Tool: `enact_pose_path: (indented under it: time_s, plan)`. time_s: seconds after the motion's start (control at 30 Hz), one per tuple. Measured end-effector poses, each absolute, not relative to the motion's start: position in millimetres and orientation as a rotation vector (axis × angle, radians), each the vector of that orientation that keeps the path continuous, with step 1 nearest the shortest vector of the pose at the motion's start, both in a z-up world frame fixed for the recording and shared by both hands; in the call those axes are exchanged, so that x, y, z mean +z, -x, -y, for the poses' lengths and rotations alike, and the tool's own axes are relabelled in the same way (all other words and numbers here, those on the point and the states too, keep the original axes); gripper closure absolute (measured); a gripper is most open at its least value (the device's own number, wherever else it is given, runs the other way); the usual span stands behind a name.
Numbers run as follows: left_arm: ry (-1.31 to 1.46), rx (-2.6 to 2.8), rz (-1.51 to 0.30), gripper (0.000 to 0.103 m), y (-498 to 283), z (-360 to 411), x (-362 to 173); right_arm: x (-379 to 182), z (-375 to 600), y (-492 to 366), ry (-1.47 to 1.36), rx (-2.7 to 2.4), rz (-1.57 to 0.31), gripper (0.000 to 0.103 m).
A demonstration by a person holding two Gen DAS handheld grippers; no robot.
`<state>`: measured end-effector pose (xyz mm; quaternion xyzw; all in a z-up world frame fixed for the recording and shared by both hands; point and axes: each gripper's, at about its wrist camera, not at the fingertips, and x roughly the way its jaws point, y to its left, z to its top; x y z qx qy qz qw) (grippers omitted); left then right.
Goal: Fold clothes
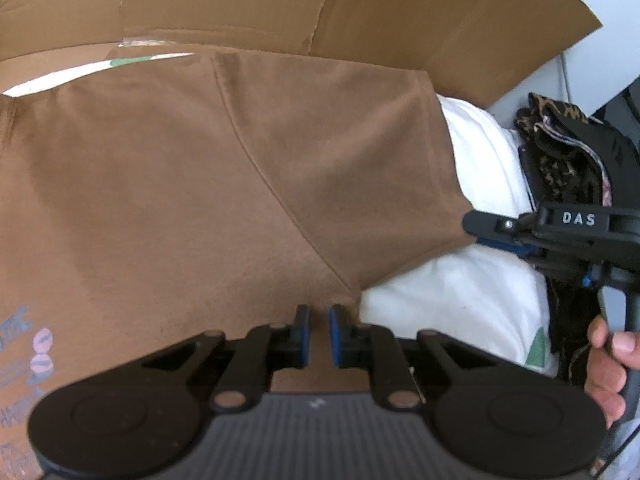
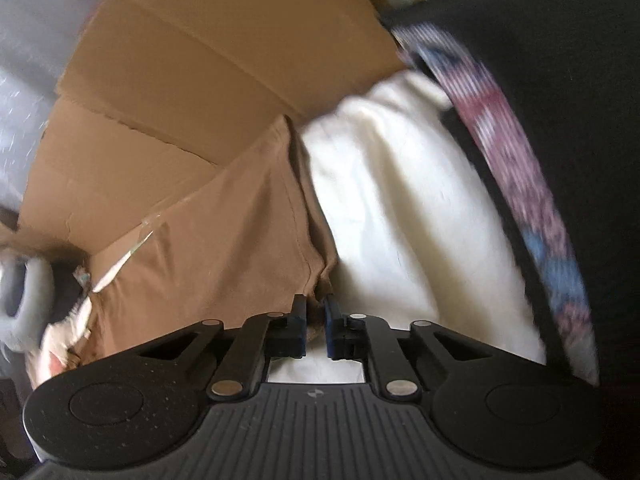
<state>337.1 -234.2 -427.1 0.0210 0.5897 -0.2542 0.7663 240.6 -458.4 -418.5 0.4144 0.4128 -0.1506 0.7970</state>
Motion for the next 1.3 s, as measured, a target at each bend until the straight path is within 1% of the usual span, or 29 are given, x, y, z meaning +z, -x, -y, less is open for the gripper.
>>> enact_pose_path:
  time_s: [0.03, 0.07, 0.1, 0.13, 0.17, 0.33, 0.4, 0.43, 0.47, 0.5, 0.6, 0.9, 1.2, 1.3]
  plan:
    - [-0.047, -0.555, -1.279, 0.092, -337.4, 234.5, -427.8, -419.6, 458.3, -238.0, -0.906, -0.333, -0.884, 0.087]
    - [-0.048, -0.560, -1.276, 0.092, -337.8, 235.5, -428.4, -420.4, 458.0, -235.1, -0.923, -0.341, -0.880, 0.076]
    - [-0.049, -0.565, -1.272, 0.092, -337.6, 236.0, -428.8, -421.4, 457.2, -231.7, -0.948, -0.342, -0.874, 0.062]
    - [-0.052, -0.568, -1.270, 0.093, -337.3, 236.3, -429.5, -422.5, 455.7, -228.7, -0.974, -0.336, -0.868, 0.056]
    - [-0.054, -0.569, -1.269, 0.093, -337.3, 236.5, -430.2, -424.3, 453.0, -226.5, -0.993, -0.329, -0.867, 0.054]
    - [-0.061, -0.576, -1.269, 0.093, -337.9, 236.9, -431.2, -430.4, 445.4, -231.7, -0.988, -0.313, -0.862, 0.054]
    - [-0.065, -0.579, -1.268, 0.093, -338.2, 238.0, -430.9, -430.5, 447.5, -236.8, -0.973, -0.327, -0.864, 0.057]
    - [-0.068, -0.581, -1.267, 0.093, -338.3, 238.5, -430.6, -430.3, 448.8, -239.4, -0.964, -0.335, -0.867, 0.064]
    - [-0.069, -0.584, -1.265, 0.093, -338.4, 238.3, -429.9, -430.2, 450.1, -242.0, -0.955, -0.344, -0.869, 0.090]
    - [-0.067, -0.588, -1.264, 0.093, -338.3, 238.0, -429.5, -428.5, 450.7, -244.1, -0.946, -0.345, -0.868, 0.099]
    - [-0.062, -0.599, -1.259, 0.095, -337.3, 236.8, -429.0, -415.7, 449.5, -250.0, -0.901, -0.314, -0.849, 0.099]
    - [-0.011, -0.602, -1.233, 0.096, -331.3, 231.1, -426.8, -374.2, 442.1, -262.8, -0.804, -0.207, -0.779, 0.099]
    - [0.127, -0.569, -1.233, 0.096, -329.4, 217.3, -424.2, -366.0, 437.2, -269.3, -0.785, -0.180, -0.769, 0.099]
    - [0.246, -0.537, -1.254, 0.097, -331.1, 209.5, -432.1, -364.7, 436.0, -270.6, -0.776, -0.169, -0.777, 0.099]
